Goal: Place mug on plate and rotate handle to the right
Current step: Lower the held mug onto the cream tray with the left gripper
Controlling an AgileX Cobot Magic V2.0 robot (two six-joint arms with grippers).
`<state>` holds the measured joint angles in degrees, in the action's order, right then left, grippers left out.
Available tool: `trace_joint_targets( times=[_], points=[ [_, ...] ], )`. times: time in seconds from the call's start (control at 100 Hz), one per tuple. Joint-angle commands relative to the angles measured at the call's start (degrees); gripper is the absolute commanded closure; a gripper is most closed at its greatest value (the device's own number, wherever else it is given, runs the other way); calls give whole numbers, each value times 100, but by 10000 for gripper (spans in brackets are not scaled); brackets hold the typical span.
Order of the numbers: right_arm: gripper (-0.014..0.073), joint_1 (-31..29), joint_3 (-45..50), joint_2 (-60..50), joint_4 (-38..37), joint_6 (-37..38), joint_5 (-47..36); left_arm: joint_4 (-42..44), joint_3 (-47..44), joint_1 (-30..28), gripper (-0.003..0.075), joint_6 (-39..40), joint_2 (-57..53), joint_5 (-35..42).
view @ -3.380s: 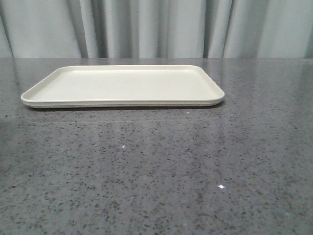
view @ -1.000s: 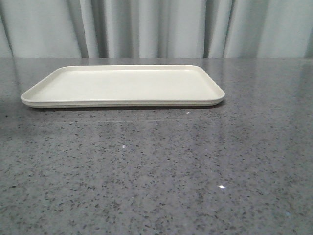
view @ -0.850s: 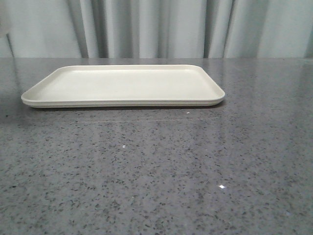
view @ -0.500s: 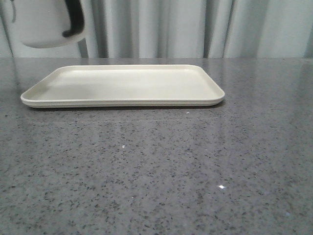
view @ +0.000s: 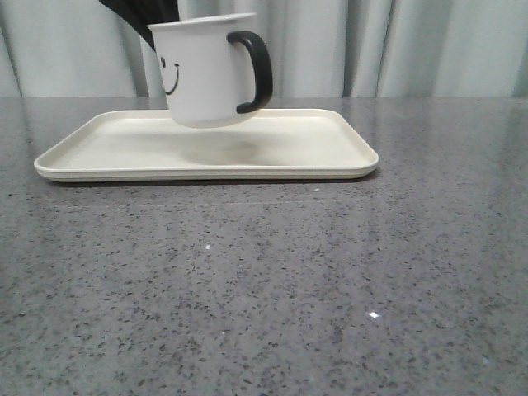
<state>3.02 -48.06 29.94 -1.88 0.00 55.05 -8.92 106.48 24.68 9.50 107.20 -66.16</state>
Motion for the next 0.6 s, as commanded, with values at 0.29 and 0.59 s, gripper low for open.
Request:
trace_joint_targets(
  times=[0.29,0.59],
  points=[
    [116,-2,-187,72,-40,0,-374,-95,272,157,741,126,57,249],
    [116,-2,-187,72,-40,0,-374,210,272,157,741,126,115,127]
  ],
)
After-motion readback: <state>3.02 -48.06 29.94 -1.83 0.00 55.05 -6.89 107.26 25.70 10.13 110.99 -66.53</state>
